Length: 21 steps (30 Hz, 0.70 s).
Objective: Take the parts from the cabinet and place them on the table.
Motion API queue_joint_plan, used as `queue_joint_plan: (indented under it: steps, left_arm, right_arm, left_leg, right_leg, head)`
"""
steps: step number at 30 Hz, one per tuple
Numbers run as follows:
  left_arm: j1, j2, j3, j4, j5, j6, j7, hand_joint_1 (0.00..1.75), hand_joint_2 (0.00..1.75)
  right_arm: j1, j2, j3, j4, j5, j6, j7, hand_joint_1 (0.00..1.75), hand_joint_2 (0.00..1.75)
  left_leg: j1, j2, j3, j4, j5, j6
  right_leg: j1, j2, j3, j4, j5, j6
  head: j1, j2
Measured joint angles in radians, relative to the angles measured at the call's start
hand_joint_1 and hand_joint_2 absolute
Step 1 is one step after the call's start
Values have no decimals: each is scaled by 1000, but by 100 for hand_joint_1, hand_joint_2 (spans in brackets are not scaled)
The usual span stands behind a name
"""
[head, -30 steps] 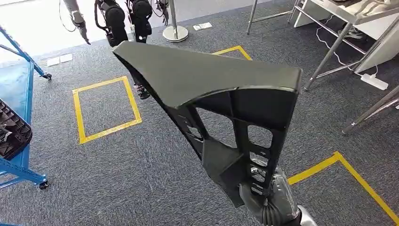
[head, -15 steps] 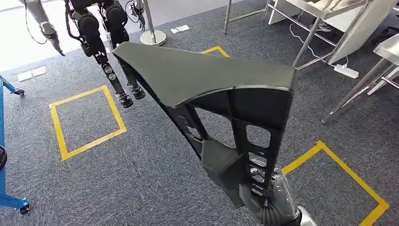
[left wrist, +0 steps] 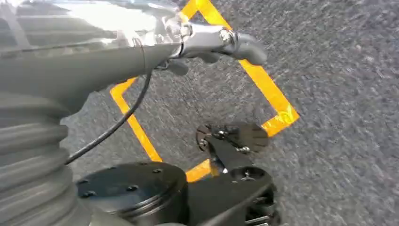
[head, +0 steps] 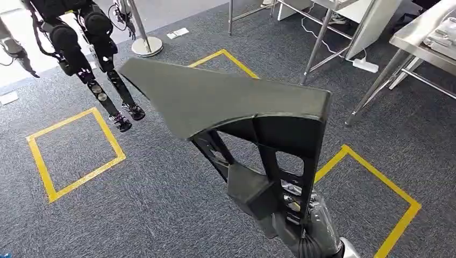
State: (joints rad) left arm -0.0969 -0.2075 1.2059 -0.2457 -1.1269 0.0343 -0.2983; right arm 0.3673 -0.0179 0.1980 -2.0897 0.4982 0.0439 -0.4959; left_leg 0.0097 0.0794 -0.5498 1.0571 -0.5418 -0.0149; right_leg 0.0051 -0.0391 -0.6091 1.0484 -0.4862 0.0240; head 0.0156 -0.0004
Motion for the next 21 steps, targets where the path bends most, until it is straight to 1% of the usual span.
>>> queue_joint_plan:
  steps: [1, 2, 3, 4, 5, 6, 7, 8, 9, 10, 11, 12, 13, 14, 16, 17, 18, 19, 20, 21]
  left_arm:
    - [-1, -1, 1, 0, 0, -1, -4, 0, 175]
    - [-3, -2, 2, 0, 1, -4, -8, 0, 175]
    - [-5, -2, 3, 0, 3, -11, -11, 0, 175]
    - [-5, -2, 4, 0, 5, -14, -16, 0, 175]
    - [-3, -1, 6, 0, 10, -21, -21, 0, 175]
    - [0, -1, 9, 0, 12, -24, -25, 0, 175]
    - [3, -1, 11, 0, 11, -23, -27, 0, 175]
    - [5, 0, 12, 0, 9, -21, -27, 0, 175]
    - [5, 0, 12, 0, 2, -16, -26, 0, 175]
    - [4, 0, 12, 0, -4, -12, -25, 0, 175]
    - [4, 0, 12, 0, -10, -9, -24, 0, 175]
    - [4, 0, 12, 0, -17, -5, -23, 0, 175]
    - [4, 0, 11, 0, -26, -2, -22, 0, 175]
    - [5, 0, 10, 0, -32, 1, -20, 0, 175]
    - [5, 0, 6, 0, -37, 1, -9, 0, 175]
    - [3, -1, 4, 0, -40, 1, -5, 0, 175]
    - [1, -1, 3, 0, -43, 0, -4, 0, 175]
    - [1, -1, 3, 0, -43, 0, -2, 0, 175]
    - [2, -1, 3, 0, -45, -2, 0, 0, 175]
    - [4, -1, 2, 0, -46, -2, 3, 0, 175]
  right_arm:
    - [3, 0, 1, -1, 0, -1, 1, 175, 175]
    - [6, 0, 3, -4, 0, -1, 0, 175, 175]
    - [9, -1, 5, -6, 0, -3, 0, 175, 175]
    - [7, -1, 7, -6, 0, -5, 0, 175, 175]
    - [6, -1, 13, -6, 3, -7, 0, 175, 175]
    - [5, -1, 21, -6, 8, -11, 1, 175, 175]
    - [5, -1, 26, -6, 13, -13, 3, 175, 175]
    - [5, -1, 34, -6, 17, -15, 6, 175, 175]
    - [4, -2, 42, -6, 18, -20, 10, 175, 175]
    - [3, -2, 48, -6, 18, -25, 14, 175, 175]
    - [2, -2, 51, -6, 18, -31, 18, 175, 175]
    - [1, -3, 54, -6, 17, -35, 20, 175, 175]
    - [-3, -5, 54, -6, 14, -37, 23, 175, 175]
    - [-2, -6, 54, -6, 12, -40, 24, 175, 175]
    - [1, -10, 53, -7, 2, -43, 29, 175, 175]
    - [1, -13, 52, -7, 0, -44, 32, 175, 175]
    - [2, -15, 51, -8, -1, -44, 33, 175, 175]
    - [-1, -17, 50, -10, -3, -44, 33, 175, 175]
    - [-2, -18, 50, -11, -3, -44, 33, 175, 175]
    - [-1, -19, 50, -11, -4, -44, 33, 175, 175]
  left_leg:
    - [1, 7, 5, -3, -1, -6]
    - [5, 3, 8, 1, -9, -13]
    - [6, -32, 1, 28, -26, -14]
    - [7, -54, -24, 86, -59, -13]
    - [6, -67, -63, 170, -98, -14]
    - [6, -74, -106, 256, -128, -14]
    - [6, -76, -133, 303, -135, -13]
    - [5, -76, -139, 303, -119, -13]
    - [6, -76, -125, 259, -81, -13]
    - [7, -79, -97, 186, -35, -12]
    - [10, -93, -61, 102, 10, -13]
    - [16, -135, -40, 40, 28, -15]
    - [19, -163, -34, 21, 17, -15]
    - [15, -153, -37, 27, 19, -10]
    - [9, -139, -36, 27, 18, 3]
    - [16, -127, -35, 22, 20, 10]
    - [16, -117, -31, 19, 20, 14]
    - [15, -105, -29, 17, 20, 18]
    - [13, -92, -29, 17, 19, 20]
    - [12, -79, -29, 17, 17, 22]
  right_leg:
    - [1, 8, 1, -2, 0, -5]
    - [-10, 18, 8, -10, 4, -12]
    - [-11, 23, 13, -10, 1, -19]
    - [-11, 26, 16, -10, -1, -27]
    - [-11, 35, 19, -10, -3, -30]
    - [-10, 45, 22, -10, -4, -32]
    - [-9, 55, 24, -10, -5, -33]
    - [-8, 66, 26, -9, -6, -33]
    - [-9, 77, 29, -9, -8, -31]
    - [-11, 87, 33, -8, -10, -28]
    - [-14, 96, 37, -6, -14, -22]
    - [-15, 104, 35, -1, -19, -14]
    - [-7, 112, 27, 13, -23, -8]
    - [-11, 119, 24, 8, -19, -5]
    - [-17, 134, 22, -2, -14, 3]
    - [-17, 139, 21, 1, -16, 4]
    - [-12, 101, 17, 14, -27, 7]
    - [-11, 77, -5, 60, -55, 11]
    - [-12, 67, -44, 133, -90, 12]
    - [-13, 63, -86, 213, -121, 12]
  head:
    - [0, 0]
    - [0, 0]
    - [0, 0]
    - [0, 0]
    - [-1, 0]
    - [-1, 0]
    - [-1, 0]
    - [-1, 0]
    - [-1, 0]
    - [-1, 0]
    - [-1, 0]
    - [-1, 0]
    - [-1, 0]
    - [0, 0]
    - [0, 0]
    - [0, 0]
    - [1, 0]
    - [2, 0]
    - [2, 0]
    - [2, 0]
